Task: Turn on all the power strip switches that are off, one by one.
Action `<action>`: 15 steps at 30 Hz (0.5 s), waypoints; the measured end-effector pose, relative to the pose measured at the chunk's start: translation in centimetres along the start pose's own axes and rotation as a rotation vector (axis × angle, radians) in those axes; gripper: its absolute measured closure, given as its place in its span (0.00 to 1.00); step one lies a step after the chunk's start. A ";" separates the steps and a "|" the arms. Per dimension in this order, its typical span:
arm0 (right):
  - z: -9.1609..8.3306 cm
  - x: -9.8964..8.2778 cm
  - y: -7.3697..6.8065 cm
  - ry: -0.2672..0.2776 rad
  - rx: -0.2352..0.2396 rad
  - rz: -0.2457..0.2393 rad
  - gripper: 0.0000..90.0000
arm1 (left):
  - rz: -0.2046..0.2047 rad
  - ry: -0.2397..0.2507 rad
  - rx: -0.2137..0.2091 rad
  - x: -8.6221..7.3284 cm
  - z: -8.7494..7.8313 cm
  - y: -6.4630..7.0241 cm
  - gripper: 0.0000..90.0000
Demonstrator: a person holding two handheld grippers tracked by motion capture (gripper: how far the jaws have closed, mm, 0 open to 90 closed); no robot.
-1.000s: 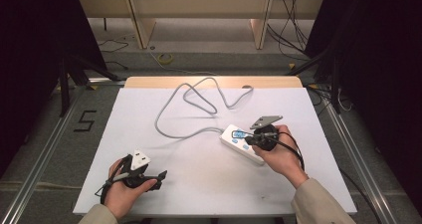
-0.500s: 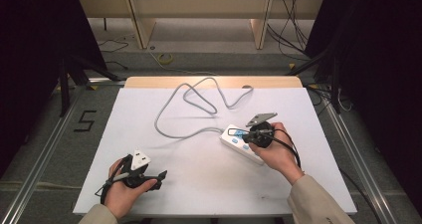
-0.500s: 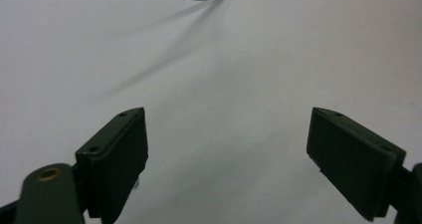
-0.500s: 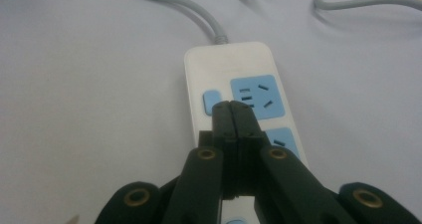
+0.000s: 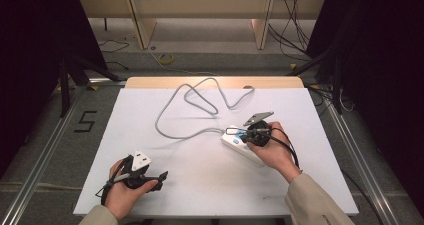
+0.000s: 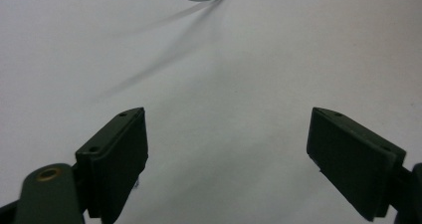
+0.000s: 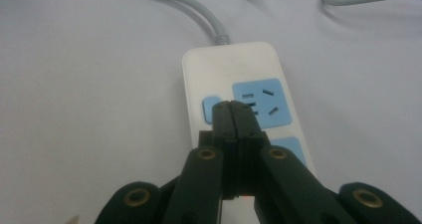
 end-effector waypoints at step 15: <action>0.9 0.7 0.0 -0.012 0.000 -0.004 1.00 | 0.002 -0.001 -0.001 0.0 0.0 0.0 0.18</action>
Point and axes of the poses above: each handheld gripper's, and its own axes: z roughly forward along the jaws, x roughly out of its top, y roughly to its right, the point moved 10 cm from there along z, roughly forward along the jaws, and after that the axes turned 4 degrees about y, right-handed, at the moved point
